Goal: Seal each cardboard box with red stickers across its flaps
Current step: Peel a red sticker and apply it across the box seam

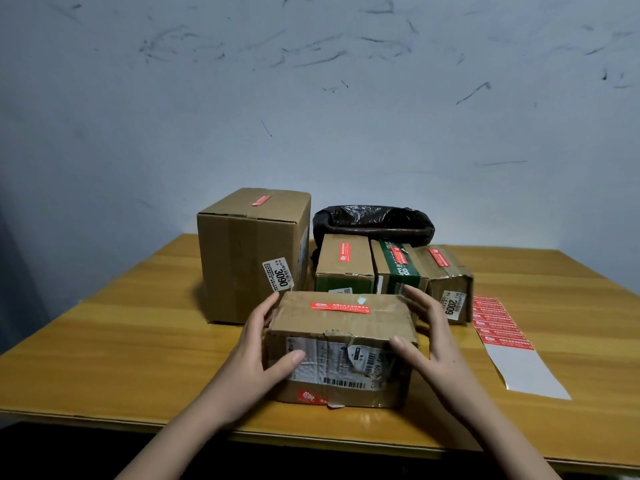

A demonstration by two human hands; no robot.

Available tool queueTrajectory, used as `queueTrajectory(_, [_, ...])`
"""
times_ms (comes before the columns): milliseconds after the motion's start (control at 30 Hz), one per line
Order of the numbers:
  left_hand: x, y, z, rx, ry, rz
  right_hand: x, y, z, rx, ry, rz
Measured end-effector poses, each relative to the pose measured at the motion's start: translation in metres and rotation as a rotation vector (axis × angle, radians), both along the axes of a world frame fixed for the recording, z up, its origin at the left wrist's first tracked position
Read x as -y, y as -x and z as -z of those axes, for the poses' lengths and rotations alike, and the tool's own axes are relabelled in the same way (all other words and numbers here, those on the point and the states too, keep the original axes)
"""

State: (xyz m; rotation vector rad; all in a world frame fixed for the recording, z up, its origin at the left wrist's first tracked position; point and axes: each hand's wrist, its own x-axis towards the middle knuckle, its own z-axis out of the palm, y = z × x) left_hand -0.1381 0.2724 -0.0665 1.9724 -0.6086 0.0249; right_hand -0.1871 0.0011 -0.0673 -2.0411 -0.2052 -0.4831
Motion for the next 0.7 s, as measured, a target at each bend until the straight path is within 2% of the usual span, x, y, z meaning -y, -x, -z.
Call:
queueTrajectory(67, [0.002, -0.001, 0.003, -0.101, 0.091, 0.044, 0.000, 0.001, 0.000, -0.091, -0.003, -0.056])
queueTrajectory(167, [0.005, -0.002, 0.004, -0.188, 0.218, 0.092, -0.003, 0.002, -0.002, -0.113, 0.010, -0.067])
queueTrajectory(333, [0.001, -0.002, -0.002, -0.142, 0.280, 0.079, -0.003, -0.003, -0.011, -0.061, -0.036, -0.040])
queueTrajectory(433, [0.000, 0.000, -0.012, -0.123, 0.286, 0.088, -0.003, -0.008, -0.022, -0.043, -0.138, -0.044])
queueTrajectory(700, [0.005, -0.003, -0.038, -0.227, 0.368, -0.001, -0.002, -0.019, -0.050, -0.127, -0.289, -0.084])
